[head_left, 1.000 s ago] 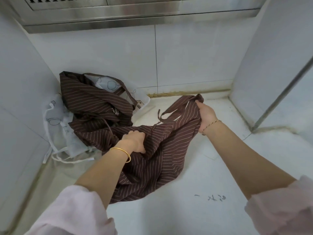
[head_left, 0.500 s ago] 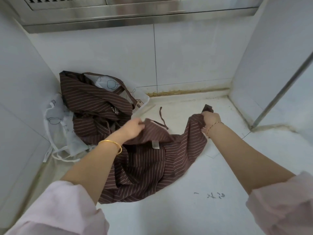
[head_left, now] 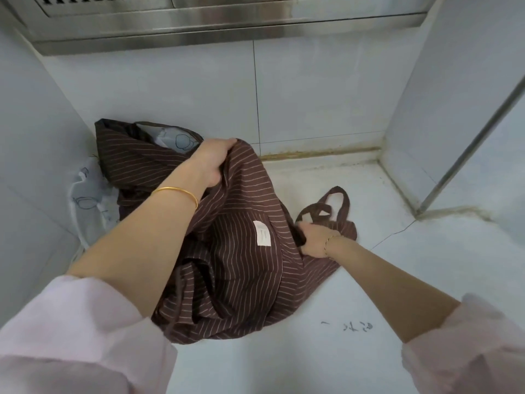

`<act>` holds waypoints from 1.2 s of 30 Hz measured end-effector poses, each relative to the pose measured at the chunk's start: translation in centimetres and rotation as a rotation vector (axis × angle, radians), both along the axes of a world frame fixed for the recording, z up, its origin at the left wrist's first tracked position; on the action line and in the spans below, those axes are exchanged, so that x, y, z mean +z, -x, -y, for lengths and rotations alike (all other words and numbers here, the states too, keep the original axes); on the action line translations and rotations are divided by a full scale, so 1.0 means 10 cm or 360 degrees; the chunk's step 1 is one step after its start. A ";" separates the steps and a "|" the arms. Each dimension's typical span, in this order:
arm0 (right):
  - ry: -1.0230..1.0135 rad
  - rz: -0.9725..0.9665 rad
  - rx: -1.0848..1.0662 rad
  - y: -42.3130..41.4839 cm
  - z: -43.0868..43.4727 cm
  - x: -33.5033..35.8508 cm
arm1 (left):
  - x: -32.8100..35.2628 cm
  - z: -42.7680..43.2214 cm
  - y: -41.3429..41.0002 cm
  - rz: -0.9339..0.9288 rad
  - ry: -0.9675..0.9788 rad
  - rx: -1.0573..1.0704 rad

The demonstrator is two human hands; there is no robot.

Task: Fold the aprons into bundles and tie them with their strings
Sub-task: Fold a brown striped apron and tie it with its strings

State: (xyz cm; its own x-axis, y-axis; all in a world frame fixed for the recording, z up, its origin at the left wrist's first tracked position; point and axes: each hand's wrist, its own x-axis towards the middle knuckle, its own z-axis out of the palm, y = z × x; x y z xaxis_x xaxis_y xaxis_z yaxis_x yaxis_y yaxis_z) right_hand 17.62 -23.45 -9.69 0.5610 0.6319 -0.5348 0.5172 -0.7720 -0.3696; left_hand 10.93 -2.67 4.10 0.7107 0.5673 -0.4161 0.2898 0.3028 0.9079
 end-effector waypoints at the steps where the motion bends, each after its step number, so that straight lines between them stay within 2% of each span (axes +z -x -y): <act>1: 0.0095 -0.0015 0.0035 0.01 0.04 -0.04 | -0.04 -0.02 -0.01 -0.0009 -0.0004 0.0033; 4: 0.0418 -0.0017 0.0131 0.03 0.18 -0.06 | -0.14 -0.05 -0.02 0.0112 0.0044 0.0047; 6: 0.0486 0.0023 0.0046 0.02 0.26 -0.05 | -0.21 -0.02 -0.03 0.0205 -0.0011 0.0013; 8: 0.0263 -0.0016 -0.0360 -0.08 0.32 -0.05 | -0.33 0.06 -0.03 0.0085 -0.0355 -0.0093; 11: -0.0222 -0.0096 -0.1256 -0.28 0.47 0.05 | -0.58 0.10 0.00 -0.0341 -0.1302 -0.0319; 13: -0.0485 -0.0229 -0.1648 -0.37 0.54 0.02 | -0.75 0.16 0.05 -0.0519 -0.1701 -0.0423; 15: -0.0748 -0.0664 -0.1917 -0.34 0.58 -0.08 | -0.89 0.34 0.11 -0.0493 -0.1875 -0.0504; 17: -0.0972 -0.1030 -0.2120 -0.27 0.63 -0.16 | -1.03 0.59 0.16 -0.0368 -0.1656 -0.0861; 19: -0.1137 -0.1181 -0.2168 -0.22 0.68 -0.28 | -1.15 0.90 0.18 -0.0456 -0.1279 -0.1376; 20: -0.1186 -0.1146 -0.2167 -0.17 0.68 -0.23 | -1.21 1.05 0.20 -0.0559 -0.1200 -0.1565; 22: -0.1378 -0.1061 -0.2108 -0.14 0.71 -0.16 | -1.35 1.30 0.21 -0.0654 -0.1311 -0.1719; 24: -0.1669 -0.1084 -0.2081 -0.09 0.75 -0.03 | -1.49 1.48 0.21 -0.0617 -0.1553 -0.1621; 26: -0.1824 -0.1121 -0.2025 -0.04 0.84 0.12 | -1.54 1.60 0.18 -0.0475 -0.1704 -0.1391; 28: -0.1887 -0.1269 -0.2014 -0.03 0.93 0.25 | -1.48 1.63 0.13 -0.0317 -0.1753 -0.1168; 29: -0.1818 -0.1273 -0.1977 -0.02 1.03 0.32 | -1.43 1.64 0.11 -0.0277 -0.1747 -0.1090; 30: -0.1693 -0.1180 -0.1915 -0.02 1.11 0.35 | -1.37 1.62 0.08 -0.0264 -0.1721 -0.1006; 33: -0.1373 -0.0563 -0.1471 0.04 1.37 0.41 | -1.18 1.59 0.05 -0.0277 -0.1583 -0.0768; 36: -0.1265 -0.0137 -0.1138 0.09 1.60 0.37 | -0.93 1.77 0.07 -0.0298 -0.1171 -0.0646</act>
State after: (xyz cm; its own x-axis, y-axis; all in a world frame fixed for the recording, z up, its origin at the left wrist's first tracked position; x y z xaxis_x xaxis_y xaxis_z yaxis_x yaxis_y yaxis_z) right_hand 16.75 -39.49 -6.00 0.9189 0.3560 -0.1702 -0.0113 -0.4074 -0.9132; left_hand 10.22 -20.34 -5.18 0.8733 0.4554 -0.1731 0.4130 -0.5034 0.7590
